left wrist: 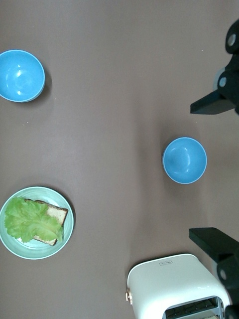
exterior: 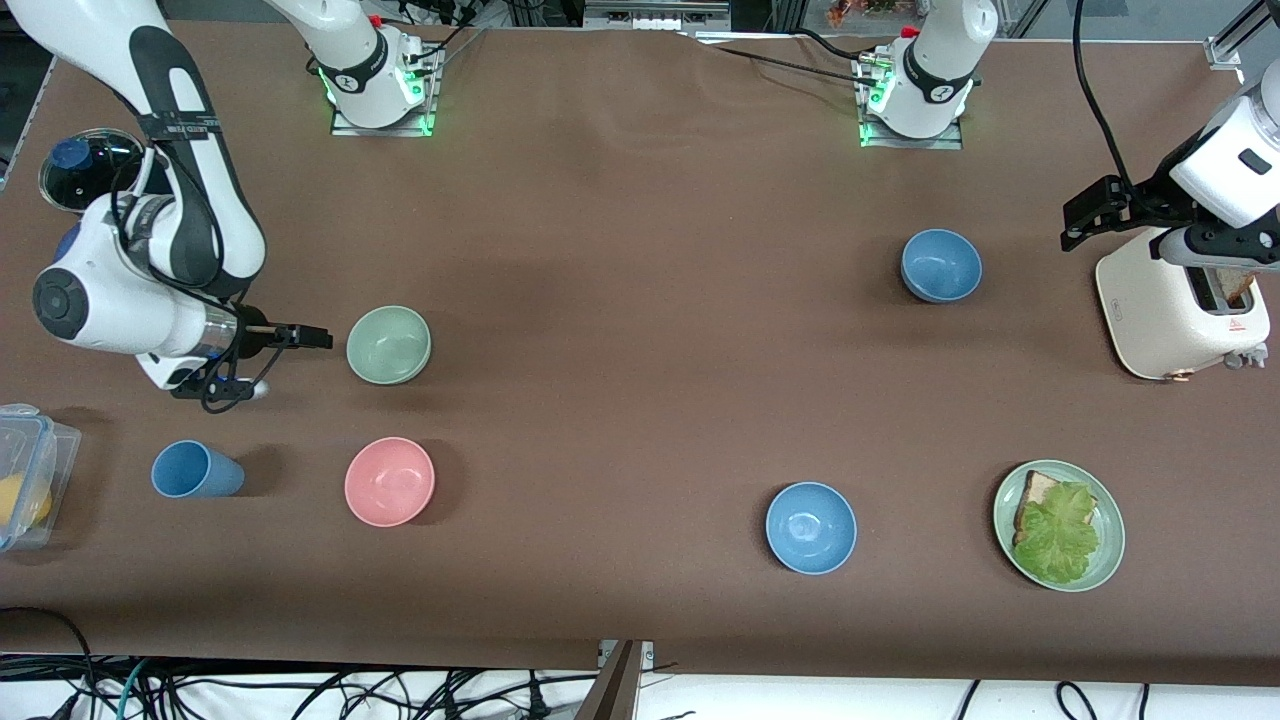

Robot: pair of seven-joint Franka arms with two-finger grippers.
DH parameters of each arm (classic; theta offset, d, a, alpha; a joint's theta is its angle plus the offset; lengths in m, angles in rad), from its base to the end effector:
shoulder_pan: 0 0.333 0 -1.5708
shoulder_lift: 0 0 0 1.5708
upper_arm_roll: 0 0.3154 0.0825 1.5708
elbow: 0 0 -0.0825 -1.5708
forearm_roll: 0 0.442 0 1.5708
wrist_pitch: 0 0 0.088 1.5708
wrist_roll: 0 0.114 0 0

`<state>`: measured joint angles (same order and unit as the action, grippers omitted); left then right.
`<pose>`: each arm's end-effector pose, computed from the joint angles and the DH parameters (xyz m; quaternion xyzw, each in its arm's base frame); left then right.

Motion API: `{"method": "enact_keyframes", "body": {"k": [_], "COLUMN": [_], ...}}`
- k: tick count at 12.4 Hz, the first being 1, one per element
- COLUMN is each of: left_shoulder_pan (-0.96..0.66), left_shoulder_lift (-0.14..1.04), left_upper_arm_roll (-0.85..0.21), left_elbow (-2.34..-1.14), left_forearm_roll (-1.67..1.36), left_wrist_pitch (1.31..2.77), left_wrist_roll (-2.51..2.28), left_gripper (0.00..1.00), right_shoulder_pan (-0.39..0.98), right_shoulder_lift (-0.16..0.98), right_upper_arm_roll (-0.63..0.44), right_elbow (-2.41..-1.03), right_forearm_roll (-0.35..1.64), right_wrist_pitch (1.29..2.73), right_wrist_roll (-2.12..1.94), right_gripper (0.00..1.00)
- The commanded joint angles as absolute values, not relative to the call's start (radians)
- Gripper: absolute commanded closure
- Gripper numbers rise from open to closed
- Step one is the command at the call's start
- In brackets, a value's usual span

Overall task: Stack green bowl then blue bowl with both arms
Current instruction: 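Move the right gripper down to the light green bowl rim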

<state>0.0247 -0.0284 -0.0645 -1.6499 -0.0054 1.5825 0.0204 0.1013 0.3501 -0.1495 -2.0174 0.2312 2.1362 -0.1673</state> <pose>0.6021 -0.0250 0.5932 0.9994 -0.0300 -0.0195 0.0016 0.6143 -0.0189 0.2142 -0.9917 0.0119 0.1037 0.0756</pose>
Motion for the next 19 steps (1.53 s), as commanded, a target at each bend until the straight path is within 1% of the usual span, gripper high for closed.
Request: {"method": "enact_keyframes", "body": {"k": [1, 5, 8, 12, 13, 15, 16, 17, 19], "left_shoulder_pan": [0.031, 0.031, 0.031, 0.029, 0.029, 0.029, 0.029, 0.031, 0.029], "left_shoulder_lift": [-0.015, -0.015, -0.015, -0.015, -0.015, -0.015, -0.014, -0.014, -0.014], "left_upper_arm_roll": [-0.064, -0.064, -0.064, -0.064, -0.066, -0.066, -0.064, -0.063, -0.069], "left_elbow": [-1.62, -1.62, -1.618, -1.618, -1.618, -1.618, -1.618, -1.617, -1.612], "left_forearm_roll": [-0.023, -0.023, -0.023, -0.023, -0.025, -0.023, -0.023, -0.025, -0.025], "left_wrist_pitch": [1.551, 1.551, 1.551, 1.551, 1.551, 1.551, 1.551, 1.554, 1.552], "left_wrist_roll": [0.025, 0.025, 0.02, 0.02, 0.018, 0.026, 0.029, 0.029, 0.029], "left_gripper": [0.0, 0.0, 0.0, 0.0, 0.0, 0.0, 0.0, 0.0, 0.0], "right_shoulder_pan": [0.097, 0.097, 0.097, 0.097, 0.097, 0.097, 0.097, 0.097, 0.097], "right_shoulder_lift": [0.299, 0.317, 0.331, 0.36, 0.368, 0.382, 0.383, 0.383, 0.383], "right_upper_arm_roll": [-0.126, -0.091, -0.077, -0.061, -0.055, -0.048, -0.04, -0.04, -0.037], "right_elbow": [-2.115, -2.134, -2.181, -2.186, -2.186, -2.183, -2.18, -2.178, -2.163], "right_forearm_roll": [0.258, 0.275, 0.275, 0.343, 0.38, 0.408, 0.408, 0.408, 0.408], "right_wrist_pitch": [2.229, 2.296, 2.393, 2.425, 2.443, 2.447, 2.444, 2.441, 2.424], "right_wrist_roll": [-0.215, -0.216, -0.253, -0.27, -0.29, -0.308, -0.308, -0.308, -0.31], "right_gripper": [0.0, 0.0, 0.0, 0.01, 0.13, 0.64, 0.87, 1.0, 1.0]}}
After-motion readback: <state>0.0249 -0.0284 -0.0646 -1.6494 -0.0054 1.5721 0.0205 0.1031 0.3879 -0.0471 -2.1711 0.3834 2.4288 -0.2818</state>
